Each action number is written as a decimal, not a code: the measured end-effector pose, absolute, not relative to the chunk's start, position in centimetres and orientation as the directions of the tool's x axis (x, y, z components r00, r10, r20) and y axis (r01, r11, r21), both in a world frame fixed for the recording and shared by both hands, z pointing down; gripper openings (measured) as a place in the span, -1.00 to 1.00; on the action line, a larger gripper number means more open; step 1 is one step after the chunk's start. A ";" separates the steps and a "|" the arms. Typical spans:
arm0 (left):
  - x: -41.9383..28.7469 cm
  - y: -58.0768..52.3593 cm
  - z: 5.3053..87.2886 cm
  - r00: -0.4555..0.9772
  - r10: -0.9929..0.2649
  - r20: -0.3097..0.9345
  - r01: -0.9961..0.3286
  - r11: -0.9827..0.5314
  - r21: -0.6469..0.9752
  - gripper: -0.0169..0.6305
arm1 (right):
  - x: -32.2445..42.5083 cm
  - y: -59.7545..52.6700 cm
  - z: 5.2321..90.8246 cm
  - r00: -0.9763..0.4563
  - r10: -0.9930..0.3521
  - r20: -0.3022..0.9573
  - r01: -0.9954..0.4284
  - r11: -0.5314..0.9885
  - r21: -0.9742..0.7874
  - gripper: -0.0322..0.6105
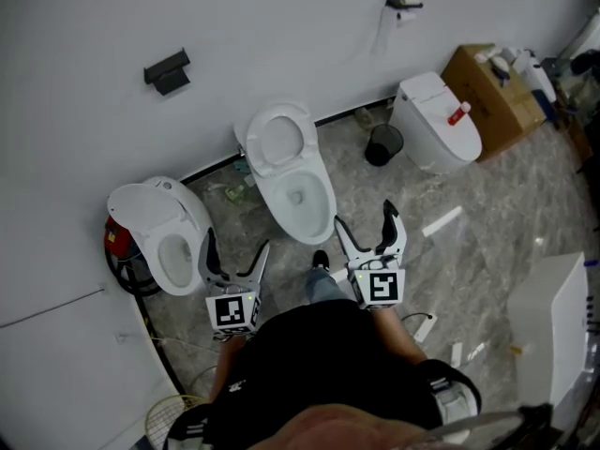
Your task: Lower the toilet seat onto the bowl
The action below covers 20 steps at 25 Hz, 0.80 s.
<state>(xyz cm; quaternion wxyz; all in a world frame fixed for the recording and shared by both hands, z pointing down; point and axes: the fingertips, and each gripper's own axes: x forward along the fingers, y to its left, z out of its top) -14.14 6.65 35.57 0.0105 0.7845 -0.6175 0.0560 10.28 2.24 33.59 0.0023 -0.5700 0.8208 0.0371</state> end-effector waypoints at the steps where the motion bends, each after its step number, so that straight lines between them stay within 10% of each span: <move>1: -13.7 5.2 35.8 0.226 -0.968 0.108 -0.972 -0.232 -0.047 0.54 | 10.6 0.8 33.8 -0.356 -0.934 -0.036 -0.934 0.354 0.053 0.44; 20: -11.7 -12.6 44.2 0.171 -0.931 0.322 -0.980 -0.194 -0.041 0.52 | 9.8 -18.7 41.5 -0.507 -0.851 0.139 -0.859 0.512 0.005 0.44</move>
